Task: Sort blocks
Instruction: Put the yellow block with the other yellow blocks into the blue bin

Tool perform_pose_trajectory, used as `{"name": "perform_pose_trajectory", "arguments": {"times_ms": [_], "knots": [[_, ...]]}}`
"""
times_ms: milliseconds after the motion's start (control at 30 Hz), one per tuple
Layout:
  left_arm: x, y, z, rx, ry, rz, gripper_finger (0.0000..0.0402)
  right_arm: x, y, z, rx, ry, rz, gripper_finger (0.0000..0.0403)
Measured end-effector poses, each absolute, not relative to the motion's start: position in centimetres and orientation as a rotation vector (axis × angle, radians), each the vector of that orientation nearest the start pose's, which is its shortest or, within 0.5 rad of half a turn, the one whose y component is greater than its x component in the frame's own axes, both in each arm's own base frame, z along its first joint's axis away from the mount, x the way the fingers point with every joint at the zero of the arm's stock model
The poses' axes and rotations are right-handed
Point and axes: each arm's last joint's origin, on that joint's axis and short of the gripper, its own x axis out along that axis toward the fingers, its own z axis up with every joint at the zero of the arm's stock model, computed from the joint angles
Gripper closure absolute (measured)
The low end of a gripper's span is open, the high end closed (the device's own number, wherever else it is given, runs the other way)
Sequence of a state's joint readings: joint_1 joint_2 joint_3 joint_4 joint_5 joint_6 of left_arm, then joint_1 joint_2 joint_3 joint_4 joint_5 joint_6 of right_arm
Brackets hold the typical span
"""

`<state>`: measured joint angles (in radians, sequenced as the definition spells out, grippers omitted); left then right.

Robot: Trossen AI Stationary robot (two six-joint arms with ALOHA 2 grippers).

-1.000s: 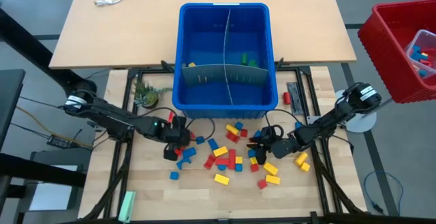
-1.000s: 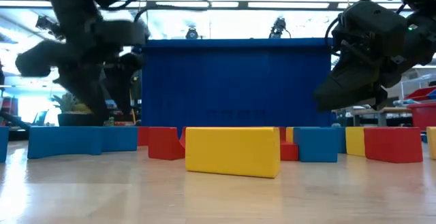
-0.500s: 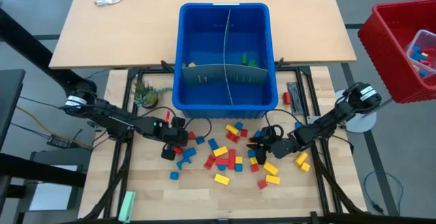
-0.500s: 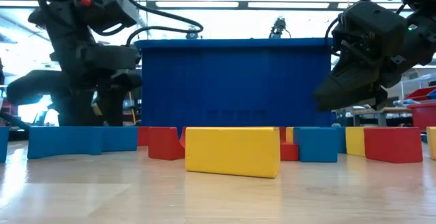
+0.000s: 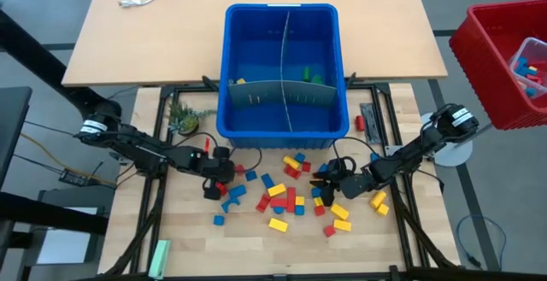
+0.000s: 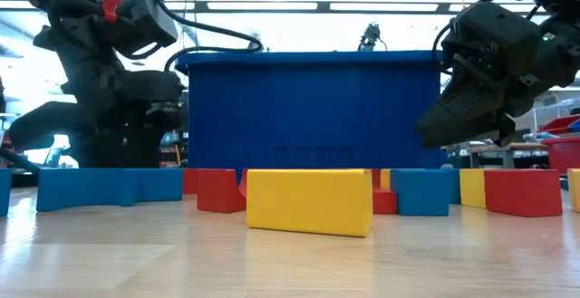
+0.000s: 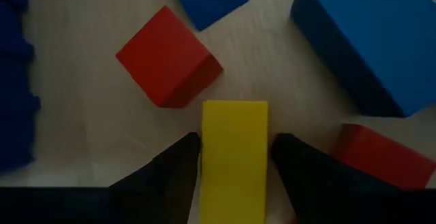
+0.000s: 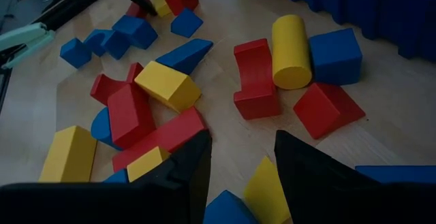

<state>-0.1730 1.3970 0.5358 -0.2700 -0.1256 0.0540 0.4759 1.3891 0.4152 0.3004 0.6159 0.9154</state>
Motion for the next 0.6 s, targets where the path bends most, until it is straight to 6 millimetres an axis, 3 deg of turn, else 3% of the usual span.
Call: {"name": "perform_pose_trajectory", "arguments": {"times_ms": [100,233,367,600], "knots": [[21.8,-3.5,12.9,0.129,1.116,-0.052,0.0214,21.3,9.1,13.7,0.539,0.460,-0.378,0.0252],[22.0,-3.5,13.0,0.040,1.101,-0.017,0.0265,21.3,9.1,13.7,0.539,0.460,-0.378,0.0252],[22.5,-3.7,13.5,-0.063,1.086,0.042,0.0267,21.3,9.1,13.7,0.539,0.461,-0.378,0.0252],[26.1,-4.3,18.7,-0.121,0.953,0.047,0.0267,21.3,9.1,13.7,0.546,0.459,-0.380,0.0252]]}}
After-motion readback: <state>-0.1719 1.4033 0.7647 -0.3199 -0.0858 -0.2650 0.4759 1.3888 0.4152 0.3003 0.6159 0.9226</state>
